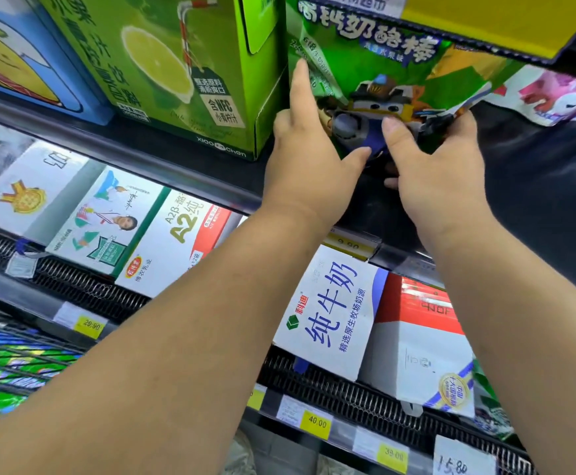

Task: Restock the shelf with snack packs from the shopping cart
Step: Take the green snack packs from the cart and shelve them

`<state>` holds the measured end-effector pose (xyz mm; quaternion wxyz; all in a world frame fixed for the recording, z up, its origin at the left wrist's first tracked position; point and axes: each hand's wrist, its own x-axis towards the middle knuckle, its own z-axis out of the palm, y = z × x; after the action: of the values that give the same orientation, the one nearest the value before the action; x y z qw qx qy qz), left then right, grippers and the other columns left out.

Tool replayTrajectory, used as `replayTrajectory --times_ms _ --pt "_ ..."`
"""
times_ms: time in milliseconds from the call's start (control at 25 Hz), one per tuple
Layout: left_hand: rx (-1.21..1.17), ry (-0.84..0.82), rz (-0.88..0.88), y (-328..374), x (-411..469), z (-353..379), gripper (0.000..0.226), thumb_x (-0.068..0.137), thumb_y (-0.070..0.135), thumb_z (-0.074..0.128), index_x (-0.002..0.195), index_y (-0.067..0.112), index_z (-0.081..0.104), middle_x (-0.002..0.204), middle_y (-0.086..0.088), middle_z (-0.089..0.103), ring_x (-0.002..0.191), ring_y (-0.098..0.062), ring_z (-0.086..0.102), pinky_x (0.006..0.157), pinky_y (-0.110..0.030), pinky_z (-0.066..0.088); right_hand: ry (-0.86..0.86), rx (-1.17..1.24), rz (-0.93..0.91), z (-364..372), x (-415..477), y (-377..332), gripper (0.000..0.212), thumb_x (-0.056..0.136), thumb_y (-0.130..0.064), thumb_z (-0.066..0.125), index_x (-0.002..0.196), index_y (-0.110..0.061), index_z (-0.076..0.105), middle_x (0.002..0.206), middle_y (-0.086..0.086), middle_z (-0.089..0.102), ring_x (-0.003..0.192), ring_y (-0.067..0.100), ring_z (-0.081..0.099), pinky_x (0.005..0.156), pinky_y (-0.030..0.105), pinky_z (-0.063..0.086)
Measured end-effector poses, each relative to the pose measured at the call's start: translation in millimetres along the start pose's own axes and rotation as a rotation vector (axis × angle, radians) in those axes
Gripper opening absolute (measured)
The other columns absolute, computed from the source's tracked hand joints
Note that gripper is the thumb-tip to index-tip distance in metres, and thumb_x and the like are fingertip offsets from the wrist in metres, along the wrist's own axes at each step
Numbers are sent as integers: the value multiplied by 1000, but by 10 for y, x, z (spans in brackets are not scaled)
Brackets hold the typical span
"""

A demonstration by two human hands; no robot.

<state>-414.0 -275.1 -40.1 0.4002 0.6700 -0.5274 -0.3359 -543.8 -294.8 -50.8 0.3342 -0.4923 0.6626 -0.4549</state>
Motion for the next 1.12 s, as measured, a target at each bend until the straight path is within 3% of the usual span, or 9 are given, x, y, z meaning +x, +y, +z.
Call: replayTrajectory --times_ms 480,720,880,1040,1120 --pt "88 -32 -3 -46 190 9 114 81 25 79 157 29 -7 148 -8 36 125 -24 52 102 -43 47 -70 -108 2 89 385 -19 46 61 -68 61 92 -39 44 110 -8 67 100 24 69 90 52 55" --pt "116 -63 -32 -58 329 14 114 82 27 78 156 33 -8 146 -6 40 130 -22 50 104 -41 45 -59 -165 47 138 472 -8 90 58 -74 58 132 -24 42 124 -3 62 109 30 66 93 55 54" --pt "111 -68 -35 -59 338 18 114 82 26 79 156 34 -7 148 -6 39 131 -20 48 104 -40 45 -69 -177 64 100 453 19 91 56 -70 62 132 -23 43 124 -3 61 110 27 65 93 51 54" --pt "112 -97 -54 -48 248 -26 114 81 26 80 156 34 -5 143 -6 41 115 -22 57 99 -41 49 -99 -97 104 6 328 61 77 49 -58 75 114 -28 48 111 -6 64 103 16 66 90 44 57" --pt "120 -135 -64 -7 162 -89 112 81 27 80 156 35 -3 140 -4 43 110 -21 59 99 -38 49 -120 -2 149 -56 213 57 81 50 -48 80 122 -28 47 114 -6 61 107 15 64 94 42 55"
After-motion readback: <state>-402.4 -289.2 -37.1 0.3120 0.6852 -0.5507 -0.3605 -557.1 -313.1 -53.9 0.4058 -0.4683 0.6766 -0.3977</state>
